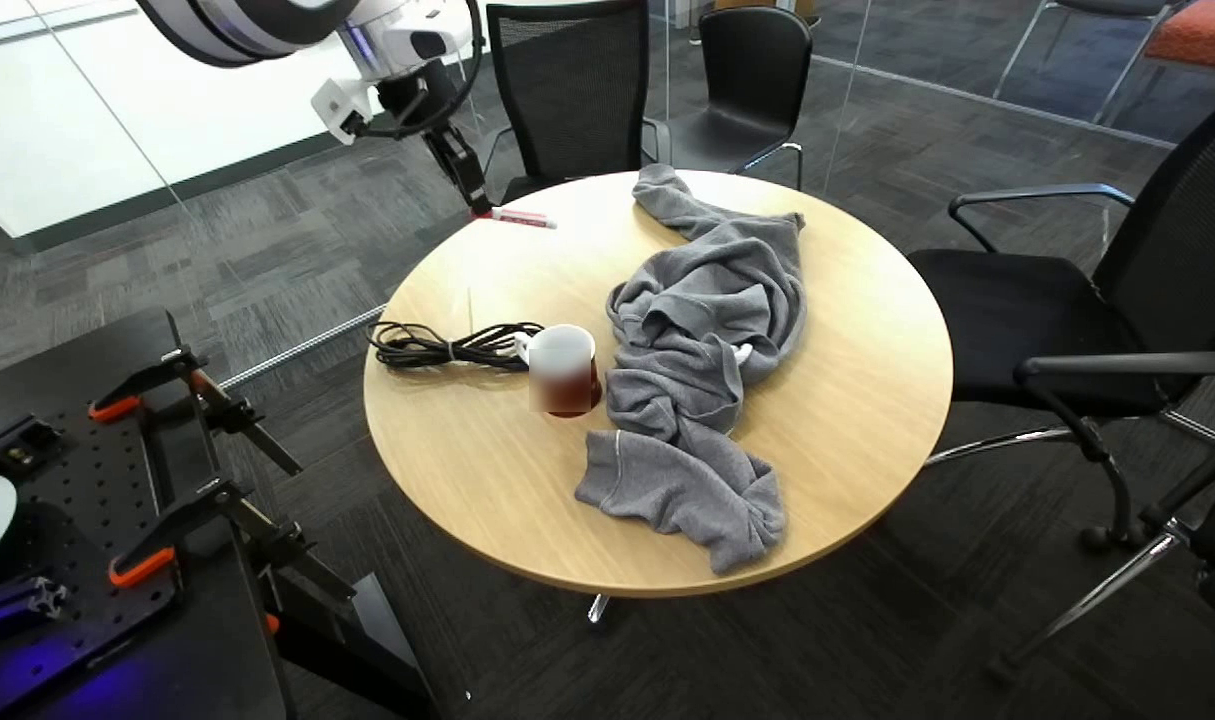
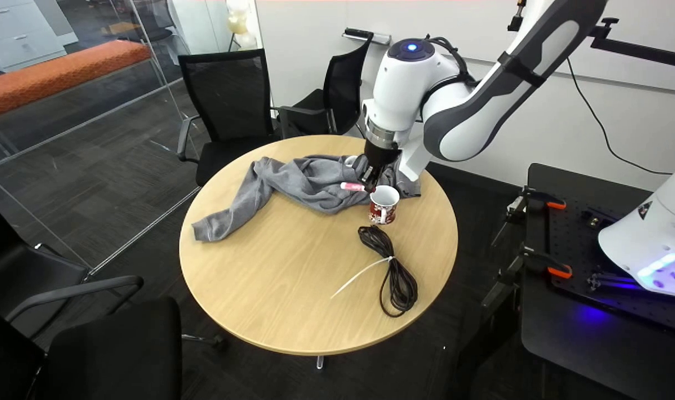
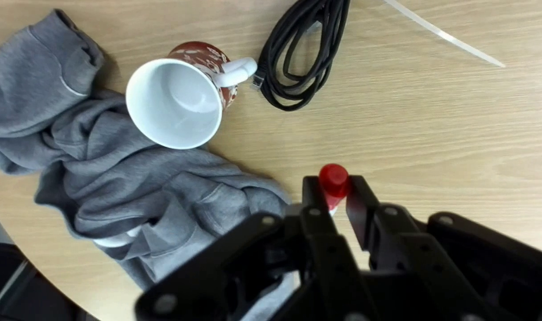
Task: Take the marker from the table then put it inside then out of the red cup and put it on the table
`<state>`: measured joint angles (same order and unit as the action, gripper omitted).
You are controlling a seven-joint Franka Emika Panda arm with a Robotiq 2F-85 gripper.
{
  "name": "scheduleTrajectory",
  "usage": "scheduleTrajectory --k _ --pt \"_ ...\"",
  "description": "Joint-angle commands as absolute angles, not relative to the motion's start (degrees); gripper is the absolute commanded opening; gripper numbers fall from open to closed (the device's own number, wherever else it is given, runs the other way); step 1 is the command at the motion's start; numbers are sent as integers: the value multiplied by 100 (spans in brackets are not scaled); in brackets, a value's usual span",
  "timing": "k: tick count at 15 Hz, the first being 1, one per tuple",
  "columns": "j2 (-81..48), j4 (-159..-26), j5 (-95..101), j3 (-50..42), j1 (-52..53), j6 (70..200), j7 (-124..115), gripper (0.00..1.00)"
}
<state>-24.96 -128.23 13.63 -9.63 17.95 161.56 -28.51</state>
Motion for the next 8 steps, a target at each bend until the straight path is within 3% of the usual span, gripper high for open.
scheduleTrajectory --k 1,8 --pt "-2817 -12465 1573 -1049 2021 16239 -2762 5" --pt "-3550 -11959 1495 -1091 2145 16621 -2674 5"
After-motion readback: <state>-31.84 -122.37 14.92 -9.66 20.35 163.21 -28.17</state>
